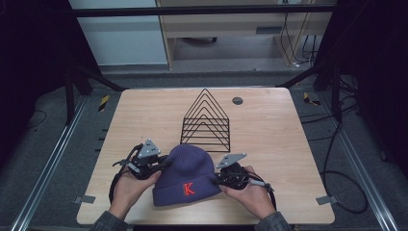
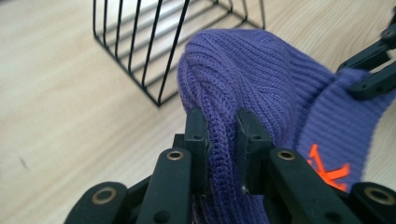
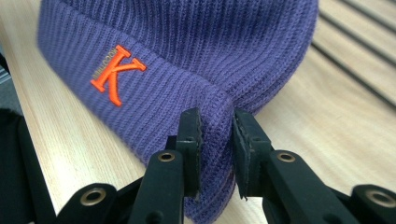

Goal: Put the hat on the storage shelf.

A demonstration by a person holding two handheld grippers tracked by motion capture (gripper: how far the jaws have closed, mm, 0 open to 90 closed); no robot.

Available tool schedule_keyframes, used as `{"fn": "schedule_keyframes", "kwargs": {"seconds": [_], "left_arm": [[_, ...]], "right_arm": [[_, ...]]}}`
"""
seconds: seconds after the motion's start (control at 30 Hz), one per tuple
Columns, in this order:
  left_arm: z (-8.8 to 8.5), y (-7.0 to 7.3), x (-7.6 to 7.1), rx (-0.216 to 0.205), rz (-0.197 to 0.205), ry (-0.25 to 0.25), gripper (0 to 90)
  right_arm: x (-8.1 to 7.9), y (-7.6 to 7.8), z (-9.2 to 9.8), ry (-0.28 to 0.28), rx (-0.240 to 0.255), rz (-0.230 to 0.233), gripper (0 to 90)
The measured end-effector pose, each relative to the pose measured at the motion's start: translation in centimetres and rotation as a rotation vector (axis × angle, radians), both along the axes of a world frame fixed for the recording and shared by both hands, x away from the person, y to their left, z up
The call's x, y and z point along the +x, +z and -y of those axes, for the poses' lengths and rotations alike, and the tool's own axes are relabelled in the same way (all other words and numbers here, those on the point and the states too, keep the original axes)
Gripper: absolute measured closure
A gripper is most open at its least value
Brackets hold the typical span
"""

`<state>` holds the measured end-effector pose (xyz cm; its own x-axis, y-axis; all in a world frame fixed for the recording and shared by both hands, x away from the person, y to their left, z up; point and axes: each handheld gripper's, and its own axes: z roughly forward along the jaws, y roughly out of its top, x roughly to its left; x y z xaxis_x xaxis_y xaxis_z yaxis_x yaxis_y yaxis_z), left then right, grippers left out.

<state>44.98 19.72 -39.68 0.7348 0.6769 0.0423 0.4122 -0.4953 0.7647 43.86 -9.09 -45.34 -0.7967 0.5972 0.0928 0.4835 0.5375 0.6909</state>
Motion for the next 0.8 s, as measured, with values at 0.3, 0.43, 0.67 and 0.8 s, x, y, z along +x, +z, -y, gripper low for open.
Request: {"fn": "schedule_keyframes", "kwargs": {"seconds": [0.3,0.43,0.67,0.8], "left_arm": [[1.1,7.3,-1.1,0.014,0.137,-0.057,76.9],[1.4,10.2,-0.7,-0.011,0.16,-0.069,76.9],[1.9,14.7,1.1,-0.013,0.202,-0.075,76.7],[2.0,16.2,2.7,-0.04,0.203,-0.069,76.8]], "right_arm": [[-0.5,4.1,0.7,-0.016,0.046,0.104,74.4],[-0.5,6.0,0.9,-0.026,0.064,0.148,74.3],[0.6,9.8,1.1,-0.049,0.084,0.221,74.1],[2.1,11.7,1.6,-0.067,0.1,0.237,74.1]]}}
